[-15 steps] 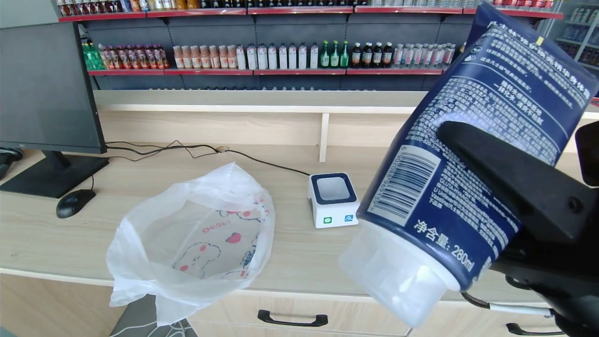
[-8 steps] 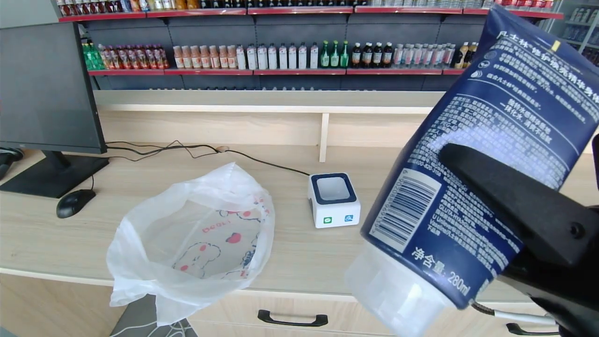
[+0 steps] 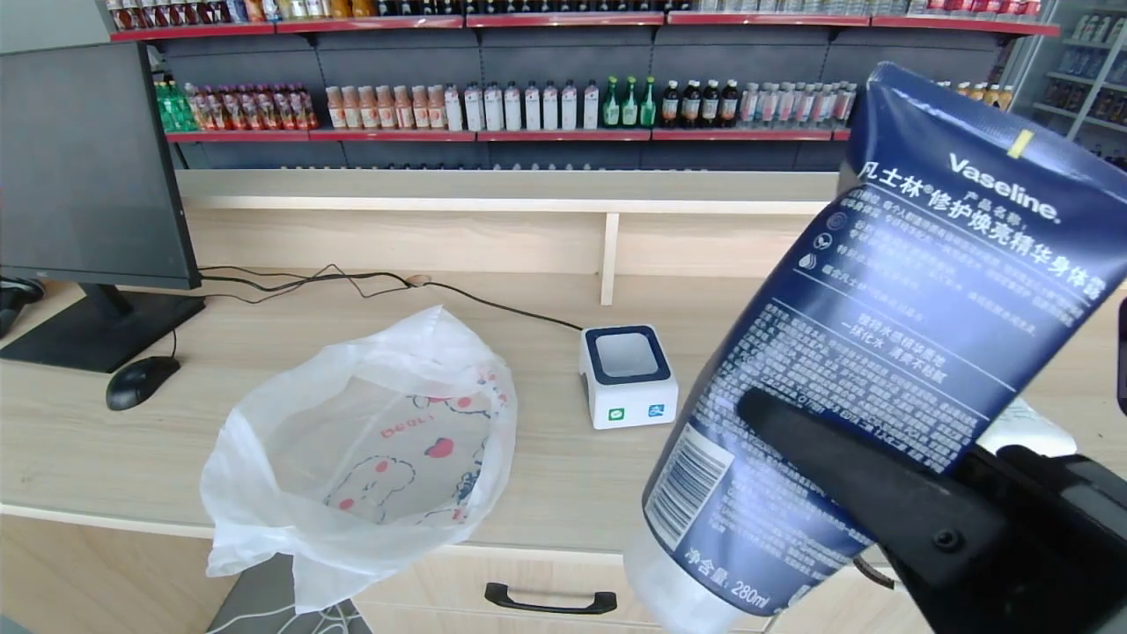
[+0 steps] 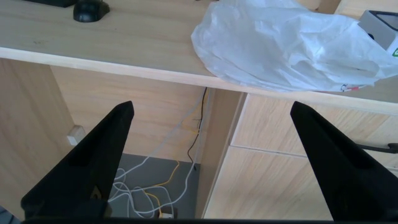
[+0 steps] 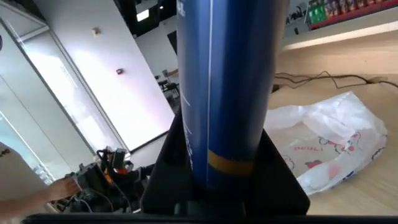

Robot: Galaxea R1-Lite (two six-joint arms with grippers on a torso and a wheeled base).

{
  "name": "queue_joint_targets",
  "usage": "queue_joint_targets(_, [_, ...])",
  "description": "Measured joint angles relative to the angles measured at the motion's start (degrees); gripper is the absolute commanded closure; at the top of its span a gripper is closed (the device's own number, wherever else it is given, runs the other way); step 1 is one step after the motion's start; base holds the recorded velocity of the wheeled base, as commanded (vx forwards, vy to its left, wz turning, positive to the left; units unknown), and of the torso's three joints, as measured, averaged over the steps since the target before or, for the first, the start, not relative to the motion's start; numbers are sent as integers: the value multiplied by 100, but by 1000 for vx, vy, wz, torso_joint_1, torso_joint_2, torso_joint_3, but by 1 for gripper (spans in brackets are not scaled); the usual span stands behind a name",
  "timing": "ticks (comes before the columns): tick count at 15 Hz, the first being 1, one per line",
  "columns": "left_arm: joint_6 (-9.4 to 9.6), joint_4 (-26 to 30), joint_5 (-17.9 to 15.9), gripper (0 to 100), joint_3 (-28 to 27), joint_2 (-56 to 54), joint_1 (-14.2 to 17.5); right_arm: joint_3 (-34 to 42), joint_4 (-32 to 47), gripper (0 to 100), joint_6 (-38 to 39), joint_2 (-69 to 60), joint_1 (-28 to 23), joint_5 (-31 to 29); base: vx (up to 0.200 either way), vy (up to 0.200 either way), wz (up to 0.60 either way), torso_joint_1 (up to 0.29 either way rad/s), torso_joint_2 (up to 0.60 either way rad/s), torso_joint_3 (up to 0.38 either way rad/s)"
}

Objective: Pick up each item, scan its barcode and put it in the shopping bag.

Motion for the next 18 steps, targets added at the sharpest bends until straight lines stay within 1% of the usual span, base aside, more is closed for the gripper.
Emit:
queue_joint_targets(2, [-2, 0, -1, 0, 0, 0, 0, 20, 0, 100, -545, 158, -232, -4, 0, 0, 0, 0, 0, 0])
queue_joint_targets(4, [-2, 0, -1, 0, 0, 0, 5, 118, 0, 100, -1067, 268, -741, -121, 0, 0, 0, 0, 0, 0])
queue_joint_targets(6, [0, 0, 0, 0, 0, -2, 5, 313, 2, 100, -1568, 296, -1520, -283, 0, 0, 0, 0, 0, 0])
queue_joint_targets(7, [0, 0, -1, 0, 0, 0, 5, 389, 2, 100, -1697, 274, -1887, -373, 0, 0, 0, 0, 0, 0])
queue_joint_targets(9, [-2, 0, -1, 0, 0, 0, -1, 492, 2, 100, -1793, 194, -2577, -661, 0, 0, 0, 0, 0, 0])
queue_joint_targets(10, [-2, 0, -1, 0, 0, 0, -1, 501, -4, 100, -1803, 152, -2809, -774, 0, 0, 0, 0, 0, 0])
queue_joint_targets(13, [6, 2, -1, 0, 0, -2, 2, 396, -6, 100, -1812, 91, -3356, -818, 0, 0, 0, 0, 0, 0])
queue_joint_targets(15, [15, 7, 0, 0, 0, 0, 5, 217, -12, 100, -1812, 172, -3524, -806, 0, 0, 0, 0, 0, 0])
queue_joint_targets(18, [11, 7, 0, 0, 0, 0, 0, 294, 0, 100, -2029, 345, -3663, -719, 0, 0, 0, 0, 0, 0])
